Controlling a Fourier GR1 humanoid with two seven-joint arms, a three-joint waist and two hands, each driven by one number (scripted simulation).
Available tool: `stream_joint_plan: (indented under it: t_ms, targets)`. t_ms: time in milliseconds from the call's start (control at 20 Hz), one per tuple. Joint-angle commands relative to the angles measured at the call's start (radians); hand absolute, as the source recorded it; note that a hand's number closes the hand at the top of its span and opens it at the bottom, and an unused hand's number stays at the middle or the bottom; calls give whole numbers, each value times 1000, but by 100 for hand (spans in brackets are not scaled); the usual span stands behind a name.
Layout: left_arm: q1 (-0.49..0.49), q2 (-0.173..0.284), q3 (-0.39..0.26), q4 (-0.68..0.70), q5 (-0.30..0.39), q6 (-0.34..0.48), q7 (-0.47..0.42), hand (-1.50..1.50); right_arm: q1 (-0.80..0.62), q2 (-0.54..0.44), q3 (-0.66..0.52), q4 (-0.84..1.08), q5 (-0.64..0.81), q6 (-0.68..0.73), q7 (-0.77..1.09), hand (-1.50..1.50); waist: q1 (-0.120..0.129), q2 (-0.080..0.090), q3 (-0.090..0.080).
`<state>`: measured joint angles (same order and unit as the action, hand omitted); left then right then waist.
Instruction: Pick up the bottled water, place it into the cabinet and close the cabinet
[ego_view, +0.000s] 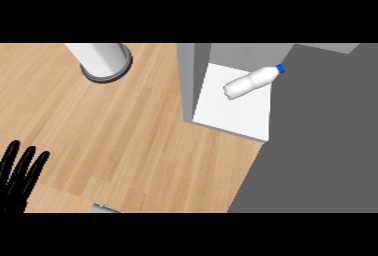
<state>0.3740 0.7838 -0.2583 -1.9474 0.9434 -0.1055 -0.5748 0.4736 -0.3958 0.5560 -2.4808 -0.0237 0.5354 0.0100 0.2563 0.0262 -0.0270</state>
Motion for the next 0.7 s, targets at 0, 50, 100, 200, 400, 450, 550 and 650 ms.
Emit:
stream_joint_plan:
  t_ms: [0, 50, 100, 200, 400, 450, 550, 650]
  targets:
    - [-10, 8, 22, 2, 10, -4, 0, -150, -87, -5, 130, -20, 42, 38, 112, 150, -2, 0, -3]
    - [-4, 9, 18, 7, 17, -19, 1, -150, -110, -10, 128, -6, 36, 45, 123, 150, 9, 5, -4]
    - [-6, 15, 21, 7, 13, -18, 3, -150, -121, -8, 130, -5, 36, 43, 126, 150, 12, 2, -6]
    - [-3, 13, 22, 11, 21, -23, 5, -150, -150, -14, 137, -5, 32, 47, 155, 150, 2, 0, -5]
    - [-8, 21, 34, 15, 28, -29, 8, -150, -209, 24, 129, 17, 11, 23, 182, 150, -6, 6, -3]
    - [-8, 25, 43, 19, 25, -32, 3, -150, -216, 32, 130, 19, 3, 20, 186, 150, -1, 5, -4]
    - [-7, 26, 45, 25, 35, -42, 5, -150, -221, 44, 129, 44, -12, 15, 196, 150, -2, 13, -4]
    - [1, 30, 50, 26, 42, -48, 6, -150, -218, 62, 127, 41, -34, 6, 195, 150, 3, 14, -4]
